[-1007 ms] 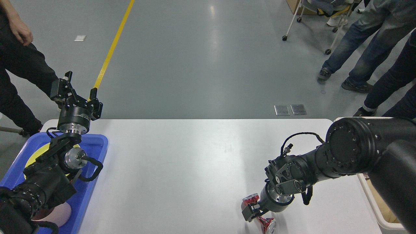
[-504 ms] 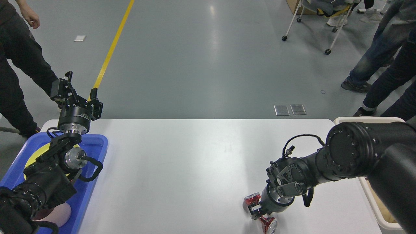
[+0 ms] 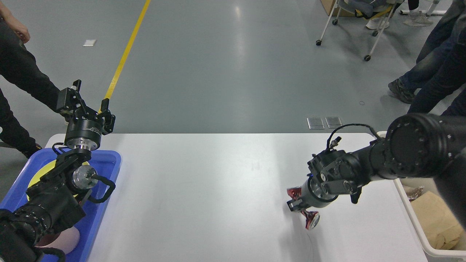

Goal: Tidy desktop

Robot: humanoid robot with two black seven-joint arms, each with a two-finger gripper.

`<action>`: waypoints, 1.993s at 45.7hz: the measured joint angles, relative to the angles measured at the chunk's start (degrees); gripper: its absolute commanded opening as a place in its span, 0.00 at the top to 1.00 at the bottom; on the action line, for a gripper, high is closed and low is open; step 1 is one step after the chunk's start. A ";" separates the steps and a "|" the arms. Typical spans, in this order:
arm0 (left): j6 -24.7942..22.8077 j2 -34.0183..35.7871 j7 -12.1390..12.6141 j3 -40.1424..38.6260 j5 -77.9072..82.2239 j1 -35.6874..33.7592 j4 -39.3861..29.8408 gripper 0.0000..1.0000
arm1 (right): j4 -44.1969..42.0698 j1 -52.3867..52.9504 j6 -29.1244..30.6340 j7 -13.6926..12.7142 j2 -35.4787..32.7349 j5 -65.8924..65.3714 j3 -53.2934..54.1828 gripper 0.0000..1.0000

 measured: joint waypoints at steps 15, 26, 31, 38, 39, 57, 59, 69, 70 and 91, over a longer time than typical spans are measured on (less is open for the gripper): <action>-0.01 -0.05 0.00 0.00 -0.03 0.00 0.00 0.04 | 2.18 23.71 1.92 0.46 -20.24 0.25 6.25 1.00; -0.01 -0.01 0.00 0.02 -0.02 0.00 0.00 0.04 | 1.48 30.56 2.86 0.41 -28.57 0.19 5.96 1.00; -0.01 0.00 0.00 0.02 -0.02 0.00 0.00 0.04 | -0.69 29.17 2.43 -0.05 -30.12 0.40 5.58 1.00; 0.00 0.02 0.00 0.03 -0.02 0.00 0.00 0.04 | -10.65 18.97 1.34 -0.34 -32.80 1.30 6.17 1.00; 0.00 0.02 0.00 0.03 -0.02 0.00 0.00 0.04 | -12.33 17.25 1.06 -0.37 -33.19 1.63 6.25 1.00; 0.00 0.00 0.00 0.03 0.00 0.00 0.00 0.04 | -37.08 -21.13 -13.36 -0.41 -36.14 16.30 6.48 0.42; 0.00 0.00 0.00 0.03 0.00 0.00 0.00 0.04 | -38.19 -26.03 -17.48 -0.36 -35.99 17.60 7.18 0.00; 0.00 0.00 0.00 0.03 0.00 0.00 0.00 0.04 | -40.90 -38.00 -30.34 -0.35 -35.51 18.45 15.21 0.00; 0.00 0.00 0.00 0.03 0.00 0.00 0.00 0.04 | -40.98 -38.60 -30.78 -0.35 -35.51 18.46 16.13 0.00; 0.00 0.00 0.00 0.03 0.00 0.00 0.00 0.04 | -41.17 -39.56 -32.03 -0.21 -35.31 18.49 41.90 0.00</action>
